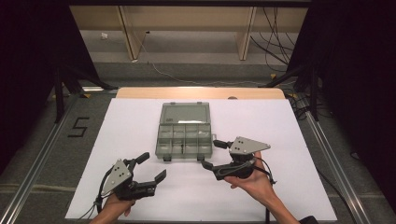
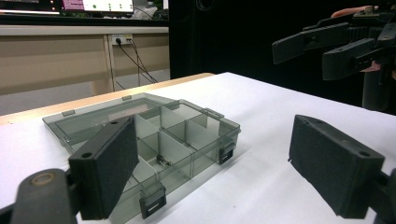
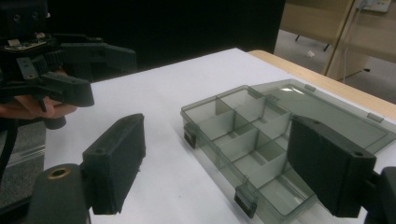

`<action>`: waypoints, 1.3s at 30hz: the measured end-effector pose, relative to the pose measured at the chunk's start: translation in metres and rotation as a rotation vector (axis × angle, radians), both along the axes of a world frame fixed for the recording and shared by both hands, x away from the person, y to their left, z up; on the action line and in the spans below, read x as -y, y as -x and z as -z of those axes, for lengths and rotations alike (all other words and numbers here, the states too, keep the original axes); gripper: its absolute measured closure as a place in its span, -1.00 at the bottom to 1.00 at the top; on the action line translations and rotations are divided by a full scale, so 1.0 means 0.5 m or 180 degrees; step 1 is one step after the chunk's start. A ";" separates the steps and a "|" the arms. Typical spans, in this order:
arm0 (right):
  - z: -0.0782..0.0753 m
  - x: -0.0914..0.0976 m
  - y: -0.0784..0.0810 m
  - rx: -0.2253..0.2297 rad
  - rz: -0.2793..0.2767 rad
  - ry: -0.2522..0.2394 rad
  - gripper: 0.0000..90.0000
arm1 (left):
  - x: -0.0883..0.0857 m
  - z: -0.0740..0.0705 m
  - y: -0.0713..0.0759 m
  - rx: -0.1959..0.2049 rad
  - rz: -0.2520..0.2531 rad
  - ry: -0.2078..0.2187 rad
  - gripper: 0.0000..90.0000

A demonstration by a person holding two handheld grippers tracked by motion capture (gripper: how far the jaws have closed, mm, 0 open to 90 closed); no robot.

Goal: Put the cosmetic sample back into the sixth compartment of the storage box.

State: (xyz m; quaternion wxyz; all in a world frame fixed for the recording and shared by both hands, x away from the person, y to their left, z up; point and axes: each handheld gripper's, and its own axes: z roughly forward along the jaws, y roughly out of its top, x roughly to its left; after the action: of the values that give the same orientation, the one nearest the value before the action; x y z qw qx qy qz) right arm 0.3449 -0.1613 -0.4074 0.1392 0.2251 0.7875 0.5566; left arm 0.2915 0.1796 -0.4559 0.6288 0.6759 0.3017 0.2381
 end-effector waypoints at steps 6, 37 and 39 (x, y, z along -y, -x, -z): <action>0.005 0.016 0.005 0.0035 0.0050 0.0014 -0.54 | 0.000 0.000 0.000 0.0000 -0.0003 0.0006 -0.67; 0.042 0.089 0.065 -0.0002 0.0219 -0.0123 -0.55 | 0.005 0.000 0.003 -0.0023 0.0013 0.0015 -0.67; 0.046 0.091 0.070 -0.0068 0.0224 -0.0162 -0.56 | 0.005 0.000 0.003 -0.0023 0.0018 0.0012 -0.67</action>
State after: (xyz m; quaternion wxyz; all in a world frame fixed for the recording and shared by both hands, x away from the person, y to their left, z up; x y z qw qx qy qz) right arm 0.3097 -0.2068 -0.4305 0.1445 0.2620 0.7661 0.5688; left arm 0.2899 0.1770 -0.4560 0.6296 0.6765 0.3025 0.2333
